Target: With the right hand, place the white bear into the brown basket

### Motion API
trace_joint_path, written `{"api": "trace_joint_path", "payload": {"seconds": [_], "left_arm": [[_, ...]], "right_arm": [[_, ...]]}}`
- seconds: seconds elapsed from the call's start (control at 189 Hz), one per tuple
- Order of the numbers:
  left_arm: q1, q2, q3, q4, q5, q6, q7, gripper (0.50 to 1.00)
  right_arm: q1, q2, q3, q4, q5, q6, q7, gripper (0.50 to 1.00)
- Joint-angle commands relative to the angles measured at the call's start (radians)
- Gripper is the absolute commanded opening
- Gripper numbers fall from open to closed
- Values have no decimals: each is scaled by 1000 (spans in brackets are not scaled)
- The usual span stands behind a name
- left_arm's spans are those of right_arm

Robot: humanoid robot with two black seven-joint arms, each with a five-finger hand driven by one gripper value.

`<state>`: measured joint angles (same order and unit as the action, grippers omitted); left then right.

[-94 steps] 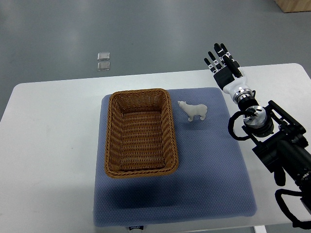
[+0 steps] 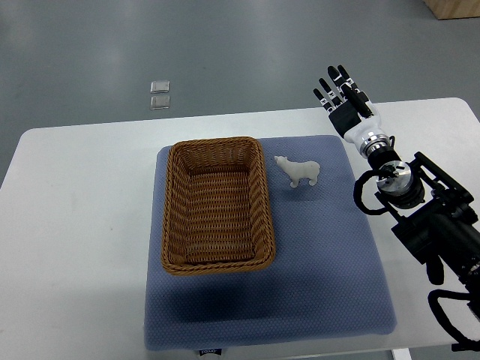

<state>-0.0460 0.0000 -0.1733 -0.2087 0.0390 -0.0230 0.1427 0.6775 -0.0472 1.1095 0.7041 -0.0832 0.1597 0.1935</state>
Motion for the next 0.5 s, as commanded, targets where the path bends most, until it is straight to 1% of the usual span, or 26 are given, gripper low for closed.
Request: {"api": "trace_joint_path", "payload": {"seconds": [0.0,0.133,0.175,0.207,0.212,0.217,0.223,0.228,0.233,0.239,0.244,0.249,0.254,0.297,0.339,0.382,0.419,0.493], "left_arm": [[0,0,0,0,1,0,0,1000],[0,0,0,-3,1,0,0,1000],[0,0,0,-3,1,0,0,1000],[0,0,0,-5,1,0,0,1000],[0,0,0,-5,1,0,0,1000],[0,0,0,-5,1,0,0,1000],[0,0,0,-5,1,0,0,1000],[0,0,0,-5,1,0,0,1000],[0,0,0,-5,1,0,0,1000],[0,0,0,-5,1,0,0,1000],[0,0,0,-5,1,0,0,1000],[0,0,0,-5,1,0,0,1000],[0,0,0,-5,2,0,0,1000],[0,0,0,-5,2,0,-2,1000],[0,0,0,-5,2,0,0,1000],[0,0,0,-5,2,-2,0,1000],[0,0,0,-5,2,-2,0,1000],[0,0,0,-5,2,0,0,1000]], "right_arm": [[37,-43,-95,-2,-75,0,-35,928],[112,-115,-209,0,-191,14,-108,928],[146,-145,-254,0,-244,31,-137,928],[178,-172,-301,3,-296,69,-161,928],[189,-183,-319,3,-319,86,-167,928],[189,-183,-319,3,-319,86,-167,928],[200,-194,-339,6,-345,109,-175,928],[200,-194,-339,6,-345,109,-175,928],[211,-206,-362,9,-372,132,-183,928],[211,-206,-362,9,-372,132,-183,928],[221,-218,-387,15,-400,153,-189,928],[221,-218,-387,15,-400,153,-189,928],[230,-229,-413,23,-433,173,-195,928],[280,-270,-508,58,-556,228,-210,928],[344,-298,-603,87,-651,230,-224,928],[398,-310,-675,94,-701,231,-241,928],[459,-316,-775,95,-734,244,-276,928],[545,-316,-945,95,-741,244,-351,928]]}}
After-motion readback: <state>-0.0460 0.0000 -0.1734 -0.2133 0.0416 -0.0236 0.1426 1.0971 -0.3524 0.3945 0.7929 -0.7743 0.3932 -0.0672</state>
